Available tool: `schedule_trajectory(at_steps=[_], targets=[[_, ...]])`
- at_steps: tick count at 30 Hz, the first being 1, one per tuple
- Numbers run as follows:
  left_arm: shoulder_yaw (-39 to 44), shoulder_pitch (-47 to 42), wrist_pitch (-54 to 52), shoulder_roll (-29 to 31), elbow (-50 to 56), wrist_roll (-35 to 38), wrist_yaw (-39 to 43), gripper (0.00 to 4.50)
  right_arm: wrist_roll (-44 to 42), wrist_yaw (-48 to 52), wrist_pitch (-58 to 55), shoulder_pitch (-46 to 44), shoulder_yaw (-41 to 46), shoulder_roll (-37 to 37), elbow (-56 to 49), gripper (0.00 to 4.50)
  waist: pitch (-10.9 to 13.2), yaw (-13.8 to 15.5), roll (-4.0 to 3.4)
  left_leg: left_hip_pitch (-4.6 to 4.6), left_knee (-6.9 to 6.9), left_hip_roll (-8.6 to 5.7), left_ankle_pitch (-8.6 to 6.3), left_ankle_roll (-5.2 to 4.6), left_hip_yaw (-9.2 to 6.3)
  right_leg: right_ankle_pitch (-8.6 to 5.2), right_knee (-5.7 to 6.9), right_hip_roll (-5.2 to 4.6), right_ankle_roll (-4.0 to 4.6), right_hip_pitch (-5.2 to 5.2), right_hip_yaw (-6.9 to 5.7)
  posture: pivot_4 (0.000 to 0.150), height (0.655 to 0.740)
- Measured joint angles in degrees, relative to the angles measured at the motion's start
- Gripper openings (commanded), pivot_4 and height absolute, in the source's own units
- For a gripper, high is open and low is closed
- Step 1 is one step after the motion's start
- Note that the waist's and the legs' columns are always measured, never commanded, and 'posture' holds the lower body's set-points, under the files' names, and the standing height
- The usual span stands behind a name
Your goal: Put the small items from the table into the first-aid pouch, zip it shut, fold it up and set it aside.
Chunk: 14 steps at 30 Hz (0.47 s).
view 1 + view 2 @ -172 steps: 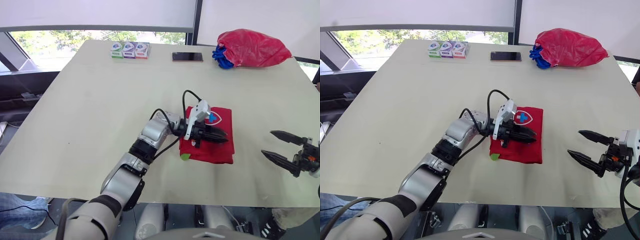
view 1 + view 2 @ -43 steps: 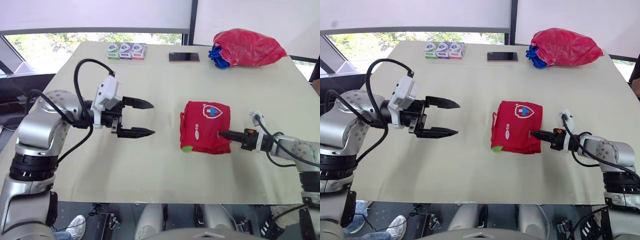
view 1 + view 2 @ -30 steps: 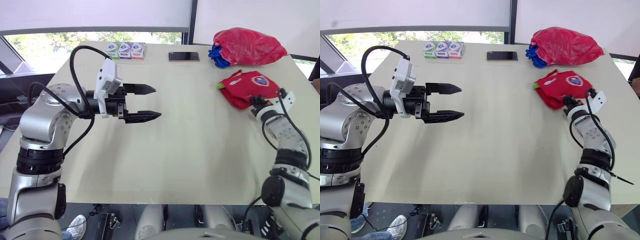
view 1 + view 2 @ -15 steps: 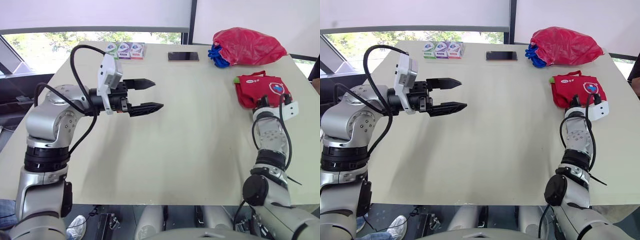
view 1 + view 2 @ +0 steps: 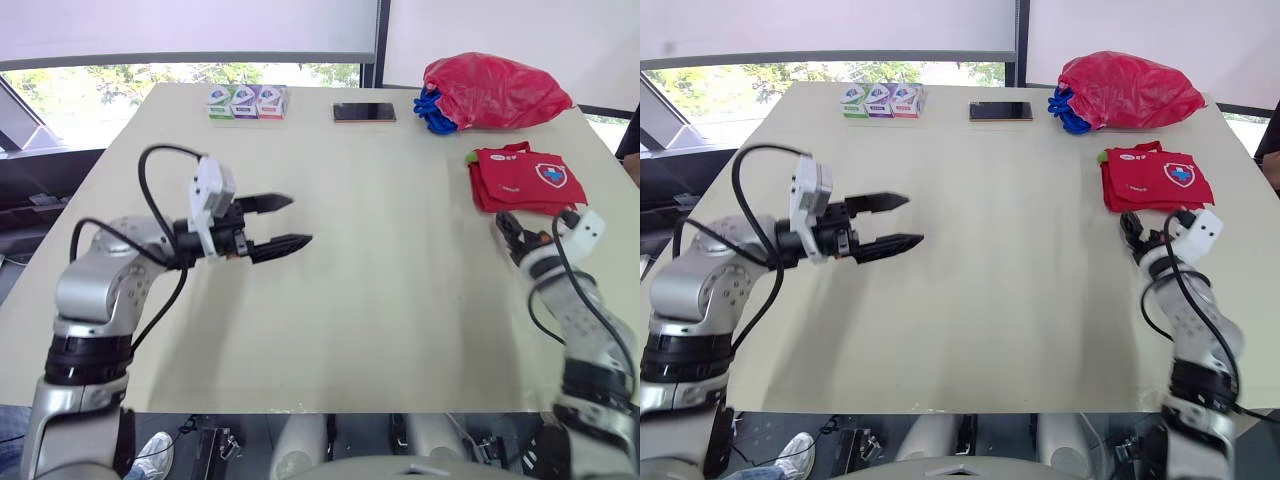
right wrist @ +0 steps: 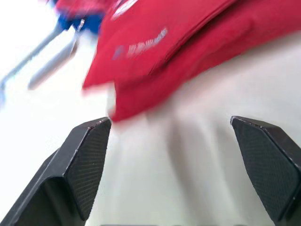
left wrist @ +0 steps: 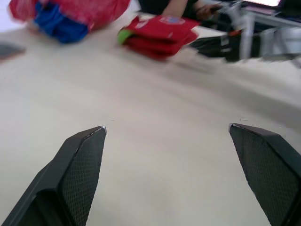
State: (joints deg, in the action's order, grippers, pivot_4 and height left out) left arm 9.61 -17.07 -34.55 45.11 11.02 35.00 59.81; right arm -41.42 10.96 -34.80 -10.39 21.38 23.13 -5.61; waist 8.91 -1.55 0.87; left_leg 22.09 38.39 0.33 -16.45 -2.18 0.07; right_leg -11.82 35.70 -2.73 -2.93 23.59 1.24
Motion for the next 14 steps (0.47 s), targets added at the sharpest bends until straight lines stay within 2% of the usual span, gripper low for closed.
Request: schedule_trajectory(at_steps=[1, 3, 4, 5, 7, 14], targets=[[1.3, 4.7, -0.2, 0.0, 1.6, 0.0, -1.4, 4.5, 0.9, 7.2, 1.6, 4.5, -0.9, 3.9, -2.7, 4.38, 0.0, -0.2, 0.02, -0.03, 0.0, 0.03, 0.0, 0.0, 0.05, 0.0, 0.01, 0.02, 0.0, 0.0, 0.04, 0.15, 0.74], [2.3, 7.8, -0.2, 0.0, 3.0, 0.1, -2.2, 4.5, 1.6, 13.3, 4.4, 6.8, -1.2, 5.7, -3.3, 4.38, 0.0, -0.3, 0.1, -0.1, 0.01, 0.06, 0.0, 0.0, 0.1, -0.01, 0.04, 0.04, -0.01, -0.03, 0.07, 0.15, 0.74], [3.6, 11.5, 0.2, -0.1, 4.6, 0.0, -2.8, 4.5, 2.4, 19.9, 7.5, 9.8, -1.5, 8.0, -4.2, 4.38, 0.0, -0.3, 0.08, -0.17, 0.02, 0.09, 0.0, 0.0, 0.17, -0.02, 0.05, 0.04, -0.01, -0.06, 0.11, 0.15, 0.74], [3.9, 12.3, 0.3, -0.1, 4.7, 0.0, -3.0, 4.5, 2.6, 21.4, 8.0, 10.4, -1.5, 8.7, -4.3, 4.38, 0.0, -0.3, 0.08, -0.25, 0.03, 0.09, 0.01, 0.0, 0.23, -0.14, 0.08, 0.04, 0.06, -0.09, 0.15, 0.15, 0.74], [5.9, 18.8, 2.4, -0.6, 6.1, -1.6, -4.3, 4.5, 4.1, 31.7, 12.0, 15.5, -1.9, 14.3, -5.0, 4.38, 0.0, -0.2, 0.09, -0.37, 0.06, 0.13, 0.01, 0.0, 0.36, -0.26, 0.09, 0.03, 0.01, -0.15, 0.25, 0.15, 0.74], [8.0, 27.1, 9.8, -4.0, 6.9, -5.2, -7.1, 4.5, 6.2, 51.7, 26.6, 20.7, 1.0, 18.6, -0.4, 4.38, 0.0, 0.9, 0.23, -0.37, 0.09, 0.21, 0.0, 0.0, 0.53, -0.15, 0.09, 0.04, 0.2, -0.12, 0.31, 0.15, 0.74]])
